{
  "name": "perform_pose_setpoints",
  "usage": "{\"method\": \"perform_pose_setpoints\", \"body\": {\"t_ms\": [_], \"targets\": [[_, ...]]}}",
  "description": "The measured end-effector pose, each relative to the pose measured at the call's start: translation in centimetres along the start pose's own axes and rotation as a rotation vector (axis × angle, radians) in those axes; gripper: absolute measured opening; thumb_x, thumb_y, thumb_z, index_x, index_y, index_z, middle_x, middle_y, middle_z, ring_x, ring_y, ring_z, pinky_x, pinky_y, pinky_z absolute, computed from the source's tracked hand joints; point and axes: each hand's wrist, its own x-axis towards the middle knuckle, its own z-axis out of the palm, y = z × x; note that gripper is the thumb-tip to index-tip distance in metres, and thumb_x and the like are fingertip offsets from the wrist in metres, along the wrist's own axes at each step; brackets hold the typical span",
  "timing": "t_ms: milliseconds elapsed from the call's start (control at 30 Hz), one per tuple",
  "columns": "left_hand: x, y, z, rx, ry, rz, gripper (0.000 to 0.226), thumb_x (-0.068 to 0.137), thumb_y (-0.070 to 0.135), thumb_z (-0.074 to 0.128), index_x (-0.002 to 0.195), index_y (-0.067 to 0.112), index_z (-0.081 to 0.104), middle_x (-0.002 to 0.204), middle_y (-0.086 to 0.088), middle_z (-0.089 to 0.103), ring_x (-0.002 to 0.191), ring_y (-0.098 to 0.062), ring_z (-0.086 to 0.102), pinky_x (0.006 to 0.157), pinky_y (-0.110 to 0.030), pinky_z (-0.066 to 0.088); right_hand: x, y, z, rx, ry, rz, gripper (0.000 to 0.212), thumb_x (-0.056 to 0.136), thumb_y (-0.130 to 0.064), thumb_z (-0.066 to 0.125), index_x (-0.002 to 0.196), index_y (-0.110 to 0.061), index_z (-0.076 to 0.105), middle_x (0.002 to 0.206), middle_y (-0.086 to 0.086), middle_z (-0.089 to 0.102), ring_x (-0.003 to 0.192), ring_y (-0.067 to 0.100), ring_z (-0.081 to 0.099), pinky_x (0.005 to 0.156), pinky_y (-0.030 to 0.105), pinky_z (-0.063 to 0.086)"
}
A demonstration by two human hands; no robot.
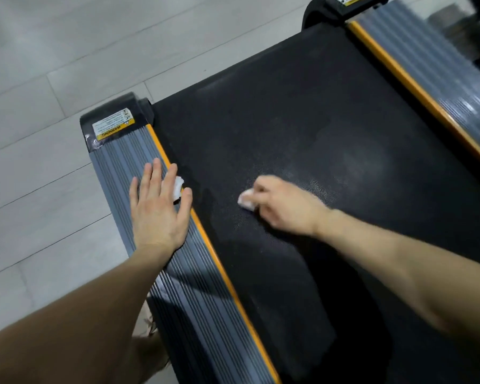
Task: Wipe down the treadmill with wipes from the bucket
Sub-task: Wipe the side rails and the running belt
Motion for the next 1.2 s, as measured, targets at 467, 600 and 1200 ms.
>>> {"method": "perform_pose_setpoints", "body": {"t_ms": [467, 600, 1200], "targets": [[3.3, 4.5, 0.2, -0.214, -0.105, 0.174, 0.059, 0.116, 0.050, 0.019, 0.159, 0.023, 0.051, 0.172, -0.009, 0.034, 0.164, -0.025, 0.020, 0.134, -0.049, 0.015, -4.2, -2.8, 2.3, 0.062, 0.001, -0.033, 0.029, 0.090, -0.017, 0.058, 0.116, -0.022, 0.069, 0.106, -0.001, 0.056, 0.099, 0.021, 0.060, 0.083, 0.035, 0.055], [7.6, 10.3, 0.6, -0.291, -0.268, 0.173, 0.056, 0.115, 0.054, 0.020, 0.164, 0.033, 0.041, 0.177, -0.010, 0.022, 0.165, -0.027, 0.013, 0.133, -0.049, 0.017, -6.7, 10.0, -3.5, -0.045, 0.432, 0.686, 0.027, 0.101, -0.027, 0.050, 0.118, -0.026, 0.071, 0.109, 0.002, 0.050, 0.099, 0.028, 0.059, 0.088, 0.042, 0.057], [13.4, 16.8, 3.6, 0.019, -0.801, -0.008, 0.101, 0.096, 0.085, 0.035, 0.161, 0.043, -0.031, 0.166, -0.006, -0.046, 0.156, -0.029, -0.038, 0.127, -0.061, -0.018, -7.7, 19.0, -9.3, -0.139, 0.539, 1.136, 0.026, 0.099, -0.013, 0.054, 0.116, -0.017, 0.073, 0.118, 0.015, 0.060, 0.103, 0.043, 0.065, 0.089, 0.046, 0.054]]}}
